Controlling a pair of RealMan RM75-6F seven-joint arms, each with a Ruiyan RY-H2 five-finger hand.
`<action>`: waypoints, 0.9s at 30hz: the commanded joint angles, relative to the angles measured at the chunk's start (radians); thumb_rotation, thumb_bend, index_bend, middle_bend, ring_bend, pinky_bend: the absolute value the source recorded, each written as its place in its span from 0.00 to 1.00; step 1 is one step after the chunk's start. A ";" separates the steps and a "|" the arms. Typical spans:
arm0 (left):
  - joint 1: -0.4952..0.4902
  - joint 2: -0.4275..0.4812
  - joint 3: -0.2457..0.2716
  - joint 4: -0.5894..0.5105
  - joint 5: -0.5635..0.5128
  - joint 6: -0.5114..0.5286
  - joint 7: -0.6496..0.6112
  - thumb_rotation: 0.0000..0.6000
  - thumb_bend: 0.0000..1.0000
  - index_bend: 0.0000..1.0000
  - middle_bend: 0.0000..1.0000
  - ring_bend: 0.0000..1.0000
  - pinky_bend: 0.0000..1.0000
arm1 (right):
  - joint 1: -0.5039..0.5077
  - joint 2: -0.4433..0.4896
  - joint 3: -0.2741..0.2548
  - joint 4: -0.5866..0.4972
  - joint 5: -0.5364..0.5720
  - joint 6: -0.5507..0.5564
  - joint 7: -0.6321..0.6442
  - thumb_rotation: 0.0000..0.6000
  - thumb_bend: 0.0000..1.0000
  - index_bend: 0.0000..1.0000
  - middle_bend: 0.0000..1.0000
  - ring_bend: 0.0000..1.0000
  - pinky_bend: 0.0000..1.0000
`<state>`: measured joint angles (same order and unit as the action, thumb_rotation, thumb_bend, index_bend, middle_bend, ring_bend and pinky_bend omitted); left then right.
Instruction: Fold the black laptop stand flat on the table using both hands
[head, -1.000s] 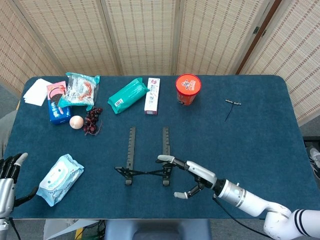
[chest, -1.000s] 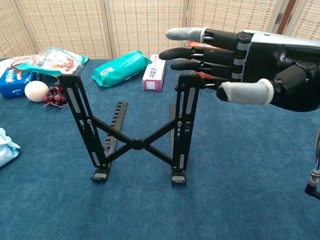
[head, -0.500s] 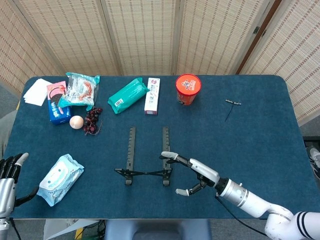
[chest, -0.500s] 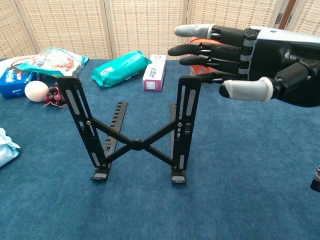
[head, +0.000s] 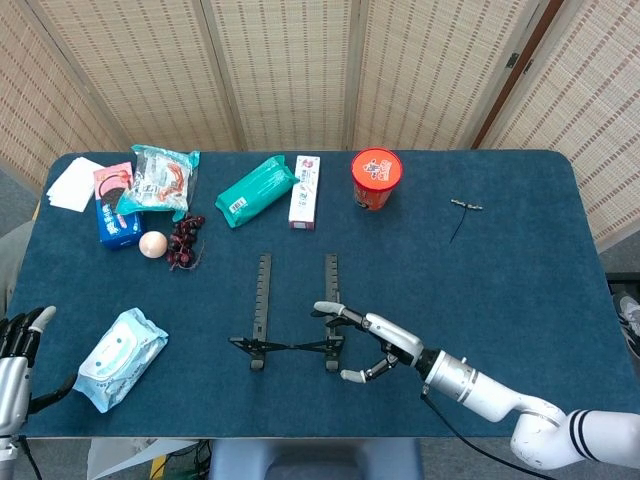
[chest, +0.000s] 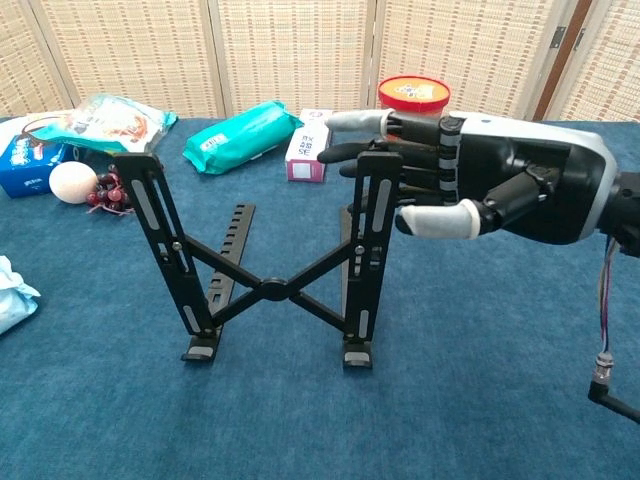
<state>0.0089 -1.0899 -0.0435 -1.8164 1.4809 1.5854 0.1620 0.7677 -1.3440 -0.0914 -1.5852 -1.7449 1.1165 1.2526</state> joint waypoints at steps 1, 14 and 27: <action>0.000 0.000 0.000 -0.001 -0.001 0.000 0.001 1.00 0.18 0.09 0.11 0.07 0.02 | 0.009 -0.019 0.001 0.017 0.003 -0.011 0.017 1.00 0.17 0.00 0.13 0.00 0.15; -0.002 0.001 -0.002 -0.004 -0.005 -0.004 0.008 1.00 0.18 0.09 0.11 0.07 0.02 | 0.026 -0.108 -0.044 0.107 -0.010 -0.045 0.129 1.00 0.18 0.00 0.13 0.00 0.15; -0.009 0.000 -0.004 -0.008 -0.008 -0.016 0.019 1.00 0.18 0.09 0.11 0.07 0.02 | 0.021 -0.149 -0.079 0.141 -0.015 -0.032 0.190 1.00 0.18 0.00 0.13 0.00 0.15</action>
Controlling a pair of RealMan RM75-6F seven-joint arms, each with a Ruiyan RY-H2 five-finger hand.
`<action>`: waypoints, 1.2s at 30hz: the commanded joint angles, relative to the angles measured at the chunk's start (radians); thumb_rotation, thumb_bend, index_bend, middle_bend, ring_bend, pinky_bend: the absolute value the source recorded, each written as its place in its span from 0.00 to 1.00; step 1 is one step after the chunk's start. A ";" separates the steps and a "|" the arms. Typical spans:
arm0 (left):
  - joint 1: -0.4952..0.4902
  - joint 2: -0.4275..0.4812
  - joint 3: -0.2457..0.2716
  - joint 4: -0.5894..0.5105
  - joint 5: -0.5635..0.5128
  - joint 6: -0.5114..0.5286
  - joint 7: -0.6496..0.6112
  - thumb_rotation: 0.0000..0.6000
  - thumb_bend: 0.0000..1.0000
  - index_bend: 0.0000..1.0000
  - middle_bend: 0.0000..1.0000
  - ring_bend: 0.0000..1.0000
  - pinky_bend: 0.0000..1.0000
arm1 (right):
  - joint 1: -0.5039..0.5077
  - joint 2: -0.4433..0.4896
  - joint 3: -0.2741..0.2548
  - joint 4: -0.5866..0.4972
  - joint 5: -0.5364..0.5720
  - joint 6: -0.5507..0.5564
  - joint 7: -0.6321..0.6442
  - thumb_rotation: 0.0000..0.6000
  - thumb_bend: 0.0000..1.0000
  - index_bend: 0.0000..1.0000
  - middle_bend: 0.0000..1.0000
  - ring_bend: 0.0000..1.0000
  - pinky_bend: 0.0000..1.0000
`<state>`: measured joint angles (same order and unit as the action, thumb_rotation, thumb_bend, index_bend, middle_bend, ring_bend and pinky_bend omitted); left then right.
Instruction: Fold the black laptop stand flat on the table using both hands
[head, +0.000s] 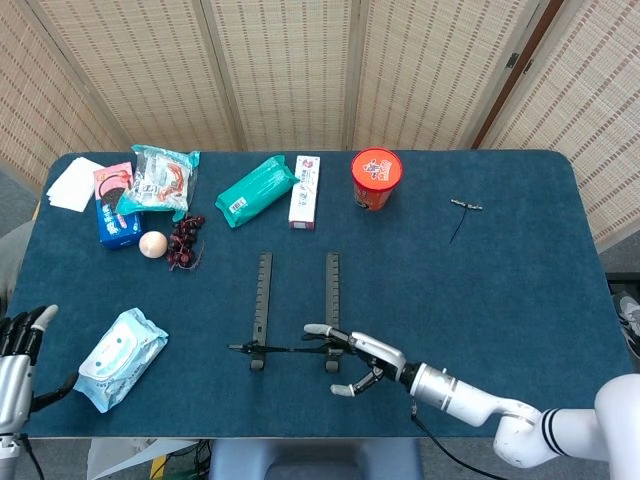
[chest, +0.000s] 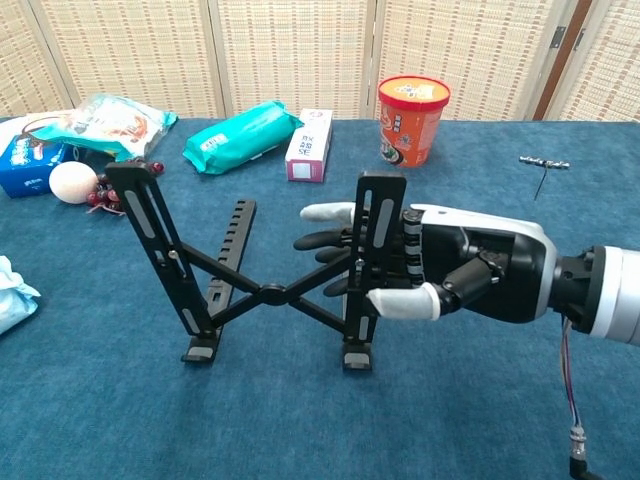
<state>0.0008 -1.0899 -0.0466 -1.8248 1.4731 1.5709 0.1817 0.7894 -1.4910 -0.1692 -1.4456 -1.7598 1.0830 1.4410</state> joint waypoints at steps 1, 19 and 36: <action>-0.004 0.001 -0.001 0.000 0.000 -0.005 -0.002 1.00 0.18 0.09 0.11 0.07 0.02 | -0.001 -0.002 -0.002 0.002 0.000 0.005 0.000 1.00 0.18 0.00 0.13 0.00 0.15; -0.163 0.085 0.015 0.022 0.078 -0.265 -0.389 1.00 0.18 0.09 0.11 0.07 0.02 | -0.100 0.279 -0.002 -0.174 0.023 0.169 -0.264 1.00 0.18 0.00 0.13 0.00 0.15; -0.465 0.062 0.050 0.137 0.233 -0.571 -1.147 1.00 0.18 0.06 0.11 0.07 0.02 | -0.219 0.498 0.021 -0.301 0.034 0.302 -0.355 1.00 0.18 0.00 0.13 0.00 0.15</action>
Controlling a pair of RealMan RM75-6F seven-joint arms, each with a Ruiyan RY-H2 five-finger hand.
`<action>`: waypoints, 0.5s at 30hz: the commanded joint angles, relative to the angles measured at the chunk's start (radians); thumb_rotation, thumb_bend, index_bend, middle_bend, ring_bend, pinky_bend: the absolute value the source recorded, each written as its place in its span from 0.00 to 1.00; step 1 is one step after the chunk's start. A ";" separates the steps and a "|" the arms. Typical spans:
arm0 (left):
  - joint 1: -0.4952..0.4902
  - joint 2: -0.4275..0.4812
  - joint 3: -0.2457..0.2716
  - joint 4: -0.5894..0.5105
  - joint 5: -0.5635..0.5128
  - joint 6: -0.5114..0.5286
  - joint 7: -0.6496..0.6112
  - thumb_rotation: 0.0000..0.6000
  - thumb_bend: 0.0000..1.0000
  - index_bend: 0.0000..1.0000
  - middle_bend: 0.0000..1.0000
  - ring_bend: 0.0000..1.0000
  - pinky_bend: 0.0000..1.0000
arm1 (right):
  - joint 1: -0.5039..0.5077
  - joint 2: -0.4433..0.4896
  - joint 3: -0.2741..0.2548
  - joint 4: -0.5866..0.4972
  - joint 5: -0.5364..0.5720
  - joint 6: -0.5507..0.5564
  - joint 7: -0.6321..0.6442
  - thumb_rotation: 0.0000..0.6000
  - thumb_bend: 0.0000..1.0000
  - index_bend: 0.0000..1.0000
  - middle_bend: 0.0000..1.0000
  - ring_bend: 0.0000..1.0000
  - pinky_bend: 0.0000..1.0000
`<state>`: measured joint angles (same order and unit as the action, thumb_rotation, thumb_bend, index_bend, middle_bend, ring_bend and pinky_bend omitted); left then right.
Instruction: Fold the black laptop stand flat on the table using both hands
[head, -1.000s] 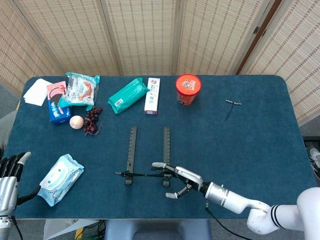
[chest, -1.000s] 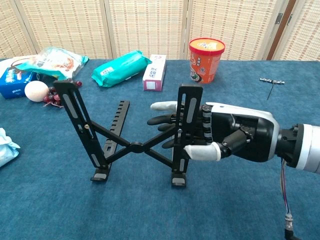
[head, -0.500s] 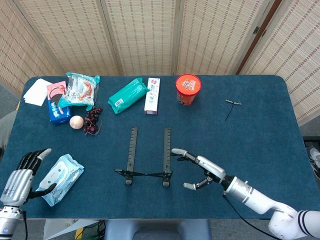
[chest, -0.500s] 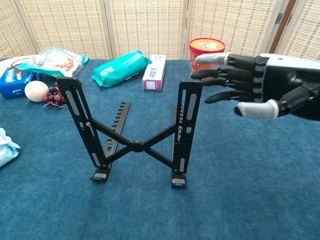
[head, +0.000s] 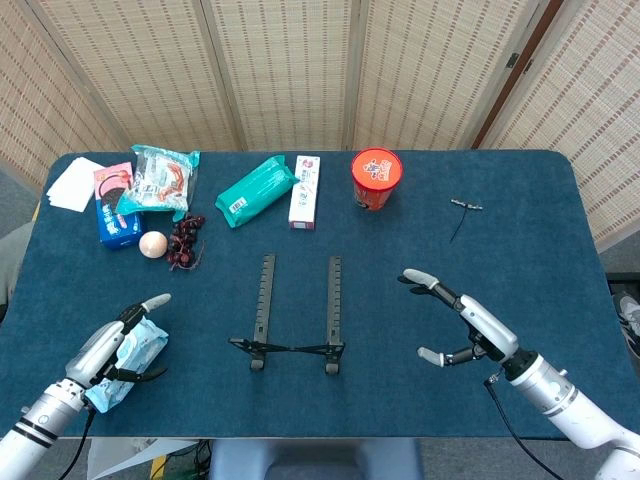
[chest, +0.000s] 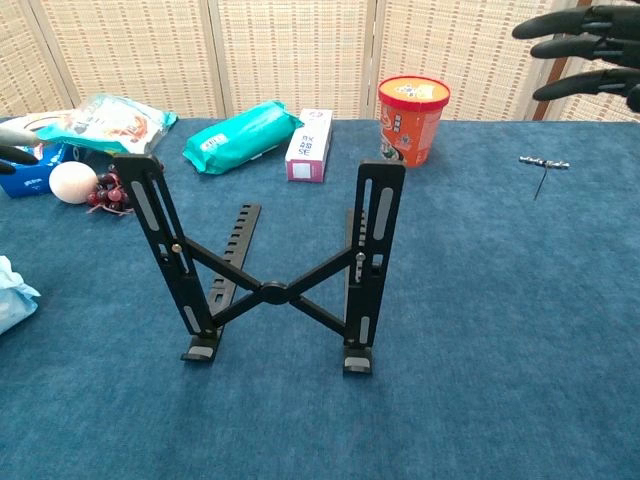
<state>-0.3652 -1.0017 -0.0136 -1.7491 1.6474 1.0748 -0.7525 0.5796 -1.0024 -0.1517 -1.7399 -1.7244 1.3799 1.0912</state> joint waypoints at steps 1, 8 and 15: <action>-0.117 -0.037 0.020 0.076 0.069 -0.080 -0.264 1.00 0.18 0.05 0.11 0.07 0.02 | -0.015 0.016 0.004 -0.011 -0.003 0.008 -0.010 1.00 0.18 0.00 0.13 0.00 0.15; -0.213 -0.091 0.054 0.153 0.140 -0.077 -0.563 1.00 0.18 0.05 0.11 0.07 0.07 | -0.039 0.034 0.013 -0.028 -0.009 0.006 -0.019 1.00 0.18 0.00 0.13 0.00 0.15; -0.297 -0.157 0.121 0.266 0.237 -0.024 -0.815 1.00 0.18 0.05 0.12 0.07 0.08 | -0.059 0.036 0.023 -0.029 -0.007 -0.001 -0.021 1.00 0.18 0.00 0.13 0.00 0.15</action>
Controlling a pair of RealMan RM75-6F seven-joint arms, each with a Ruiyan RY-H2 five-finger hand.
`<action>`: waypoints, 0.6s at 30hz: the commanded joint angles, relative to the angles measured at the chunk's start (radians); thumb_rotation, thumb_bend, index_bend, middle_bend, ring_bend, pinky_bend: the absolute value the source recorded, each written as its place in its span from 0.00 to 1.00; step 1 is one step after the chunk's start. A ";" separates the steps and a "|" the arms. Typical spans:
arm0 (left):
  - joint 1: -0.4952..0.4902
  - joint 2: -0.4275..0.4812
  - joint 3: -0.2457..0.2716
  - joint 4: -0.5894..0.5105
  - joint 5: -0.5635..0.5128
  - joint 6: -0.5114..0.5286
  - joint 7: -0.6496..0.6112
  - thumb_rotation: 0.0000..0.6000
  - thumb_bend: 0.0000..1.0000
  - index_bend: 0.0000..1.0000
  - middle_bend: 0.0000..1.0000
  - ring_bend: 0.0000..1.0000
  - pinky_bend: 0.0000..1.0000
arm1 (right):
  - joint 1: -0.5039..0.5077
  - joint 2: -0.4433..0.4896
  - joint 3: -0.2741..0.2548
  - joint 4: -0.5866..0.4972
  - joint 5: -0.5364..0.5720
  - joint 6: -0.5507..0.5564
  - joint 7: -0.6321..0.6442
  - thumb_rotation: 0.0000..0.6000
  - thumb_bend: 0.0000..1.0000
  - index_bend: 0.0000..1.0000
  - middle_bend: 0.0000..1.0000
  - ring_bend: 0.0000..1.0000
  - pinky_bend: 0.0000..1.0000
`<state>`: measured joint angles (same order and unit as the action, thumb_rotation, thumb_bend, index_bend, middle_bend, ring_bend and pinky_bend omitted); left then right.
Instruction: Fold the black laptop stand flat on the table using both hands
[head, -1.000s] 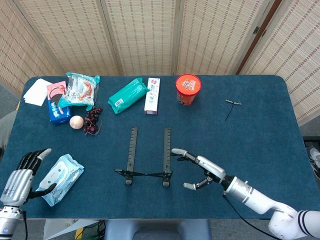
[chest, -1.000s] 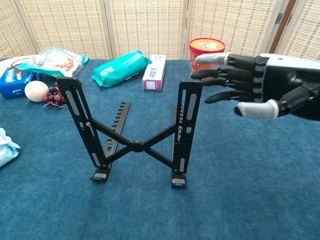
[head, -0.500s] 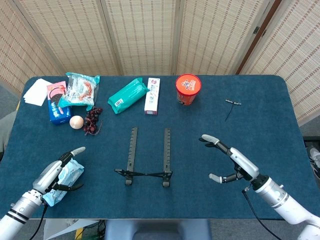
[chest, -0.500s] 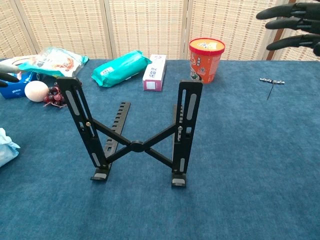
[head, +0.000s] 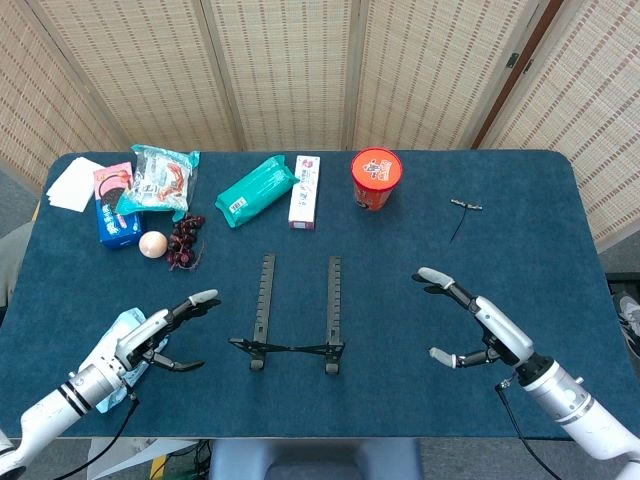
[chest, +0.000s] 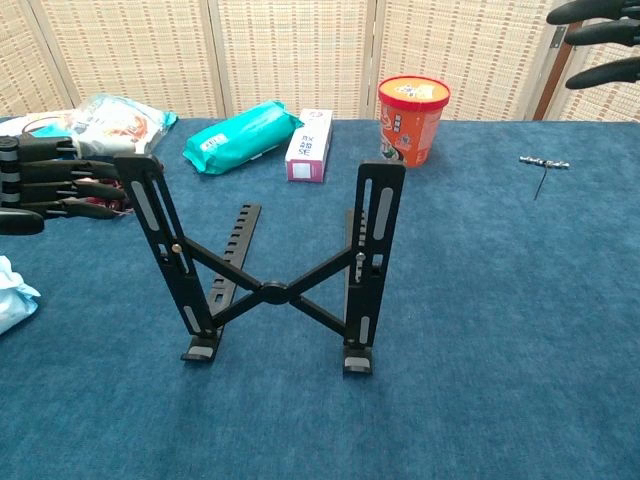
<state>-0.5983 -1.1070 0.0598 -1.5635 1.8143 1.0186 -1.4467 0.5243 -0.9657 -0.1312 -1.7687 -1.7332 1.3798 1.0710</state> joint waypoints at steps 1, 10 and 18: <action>-0.073 -0.061 0.056 0.095 0.081 0.042 -0.145 1.00 0.18 0.05 0.12 0.07 0.08 | -0.006 0.000 0.004 -0.001 0.003 -0.003 0.000 1.00 0.18 0.00 0.13 0.00 0.15; -0.159 -0.158 0.119 0.226 0.124 0.106 -0.319 1.00 0.18 0.05 0.12 0.07 0.09 | -0.032 -0.005 0.014 0.000 0.005 -0.009 0.000 1.00 0.18 0.00 0.13 0.00 0.15; -0.210 -0.211 0.169 0.275 0.114 0.104 -0.395 1.00 0.18 0.05 0.12 0.07 0.10 | -0.052 -0.002 0.020 0.002 0.004 -0.008 0.002 1.00 0.18 0.00 0.13 0.00 0.15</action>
<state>-0.7978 -1.3083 0.2182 -1.2954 1.9320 1.1215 -1.8212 0.4730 -0.9680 -0.1120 -1.7668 -1.7295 1.3715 1.0726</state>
